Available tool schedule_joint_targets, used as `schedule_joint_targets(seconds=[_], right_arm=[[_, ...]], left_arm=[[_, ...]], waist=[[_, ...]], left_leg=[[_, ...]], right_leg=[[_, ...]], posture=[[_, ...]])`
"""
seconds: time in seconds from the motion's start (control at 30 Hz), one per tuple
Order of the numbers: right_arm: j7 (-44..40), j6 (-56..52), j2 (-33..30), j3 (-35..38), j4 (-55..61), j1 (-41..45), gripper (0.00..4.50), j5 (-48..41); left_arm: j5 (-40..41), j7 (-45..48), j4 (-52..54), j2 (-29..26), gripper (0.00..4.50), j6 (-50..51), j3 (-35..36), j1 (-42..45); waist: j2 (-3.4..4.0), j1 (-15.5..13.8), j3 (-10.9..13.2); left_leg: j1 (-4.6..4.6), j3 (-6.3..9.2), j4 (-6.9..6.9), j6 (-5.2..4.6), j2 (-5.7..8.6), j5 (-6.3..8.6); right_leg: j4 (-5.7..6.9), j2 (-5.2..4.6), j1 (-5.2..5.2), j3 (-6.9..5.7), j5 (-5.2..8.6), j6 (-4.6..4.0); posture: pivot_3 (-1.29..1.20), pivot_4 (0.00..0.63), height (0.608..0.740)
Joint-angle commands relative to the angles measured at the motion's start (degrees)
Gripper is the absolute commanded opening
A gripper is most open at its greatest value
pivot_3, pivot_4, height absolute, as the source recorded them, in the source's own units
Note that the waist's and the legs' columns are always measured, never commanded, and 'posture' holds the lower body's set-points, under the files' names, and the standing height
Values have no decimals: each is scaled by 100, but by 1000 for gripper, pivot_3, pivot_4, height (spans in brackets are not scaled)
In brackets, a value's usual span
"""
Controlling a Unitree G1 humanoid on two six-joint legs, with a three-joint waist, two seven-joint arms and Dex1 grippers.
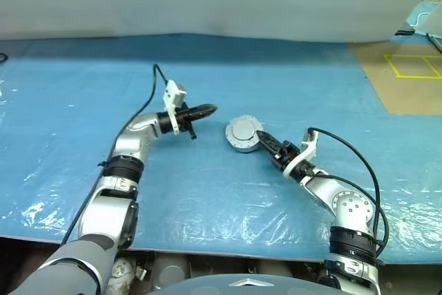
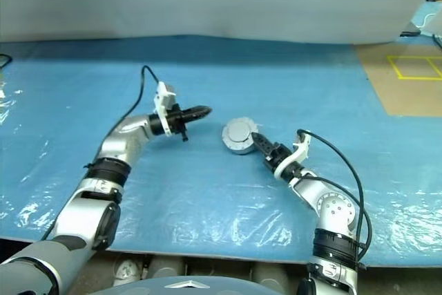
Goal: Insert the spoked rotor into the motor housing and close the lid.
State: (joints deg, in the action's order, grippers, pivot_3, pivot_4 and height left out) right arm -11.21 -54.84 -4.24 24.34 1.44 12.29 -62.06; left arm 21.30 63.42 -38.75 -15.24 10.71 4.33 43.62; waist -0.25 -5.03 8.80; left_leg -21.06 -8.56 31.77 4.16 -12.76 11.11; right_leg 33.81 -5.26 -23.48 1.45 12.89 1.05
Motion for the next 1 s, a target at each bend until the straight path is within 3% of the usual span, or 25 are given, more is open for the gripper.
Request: schedule_joint_targets(seconds=[0.03,0.3,0.43,0.57,0.77,0.9,1.0], right_arm=[[189,146,-3,214,133,158,1177,-305],[892,317,232,538,212,668,1177,-1336],[1083,349,181,547,249,773,1177,-1661],[1256,443,177,470,239,875,1177,-1793],[1482,428,164,294,254,1297,1177,-2064],[1710,441,197,223,344,1486,1177,-2461],[1814,449,199,97,444,1550,1177,-2721]], left_arm=[[279,-149,17,13,0,416,247,194],[774,-179,49,4,0,1362,633,171],[1380,-298,28,27,904,2132,1086,220],[2006,-184,432,-42,2296,3240,1327,55],[2570,-835,922,364,4423,3963,1627,-319],[2849,-1224,1293,549,4472,4909,1474,-453],[3155,-1499,1391,887,4472,4889,1744,-474]], waist=[[0,-38,0],[1,-41,6],[1,-43,6],[1,-47,7],[1,-45,9],[-5,-45,12],[-7,-53,13]], left_leg=[[-2,0,0,0,0,0],[-65,2,-9,0,-2,-2],[-74,3,-9,1,-2,-2],[-74,4,-8,1,-2,-1],[-72,6,6,1,-2,-1],[-74,11,24,1,-4,-1],[-79,12,39,1,-2,-1]], right_leg=[[-1,1,0,-1,0,1],[15,10,-68,-6,-16,24],[11,10,-71,-9,-16,24],[13,8,-72,-11,-16,25],[35,7,-72,-9,-16,25],[59,8,-75,-9,-16,25],[68,4,-76,-8,-16,25]], posture=[[0,150,740],[0,150,740],[0,150,740],[0,150,740],[0,150,740],[0,150,740],[0,150,740]])
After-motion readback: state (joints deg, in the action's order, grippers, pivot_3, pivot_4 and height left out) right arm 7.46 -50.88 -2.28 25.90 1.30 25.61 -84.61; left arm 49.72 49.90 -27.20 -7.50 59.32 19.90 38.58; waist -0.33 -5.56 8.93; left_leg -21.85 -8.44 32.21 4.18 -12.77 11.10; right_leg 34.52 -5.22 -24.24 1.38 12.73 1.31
